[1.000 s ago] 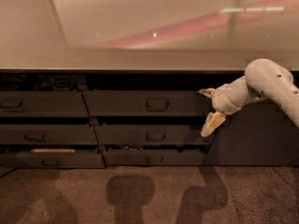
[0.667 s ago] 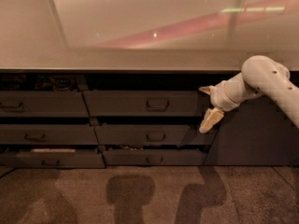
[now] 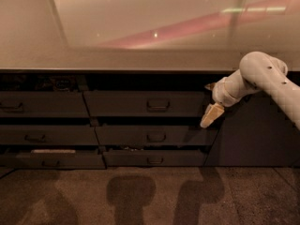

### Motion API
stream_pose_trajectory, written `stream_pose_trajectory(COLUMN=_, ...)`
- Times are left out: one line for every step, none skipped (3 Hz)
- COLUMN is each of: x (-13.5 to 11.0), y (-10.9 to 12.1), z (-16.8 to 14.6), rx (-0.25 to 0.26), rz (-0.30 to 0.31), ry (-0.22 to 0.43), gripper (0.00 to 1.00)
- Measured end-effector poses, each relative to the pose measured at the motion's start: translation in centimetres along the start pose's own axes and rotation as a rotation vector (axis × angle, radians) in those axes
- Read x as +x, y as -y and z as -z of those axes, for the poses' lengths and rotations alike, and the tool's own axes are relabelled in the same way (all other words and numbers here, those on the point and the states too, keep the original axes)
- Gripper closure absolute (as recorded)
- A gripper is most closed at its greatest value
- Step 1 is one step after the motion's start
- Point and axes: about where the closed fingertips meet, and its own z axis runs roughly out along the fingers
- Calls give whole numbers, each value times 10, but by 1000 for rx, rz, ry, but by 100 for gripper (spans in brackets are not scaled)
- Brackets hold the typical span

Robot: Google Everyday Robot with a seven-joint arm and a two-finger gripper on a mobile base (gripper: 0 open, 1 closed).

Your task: Open top drawer

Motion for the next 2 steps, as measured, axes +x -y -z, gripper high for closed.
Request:
stream_pose_trajectory(x=28, y=9, z=-27, rx=-58, rz=-77, ry=-55, gripper=0)
stream_pose_trajectory(x=28, y=9, z=-27, rx=-58, rz=-77, ry=-55, gripper=0)
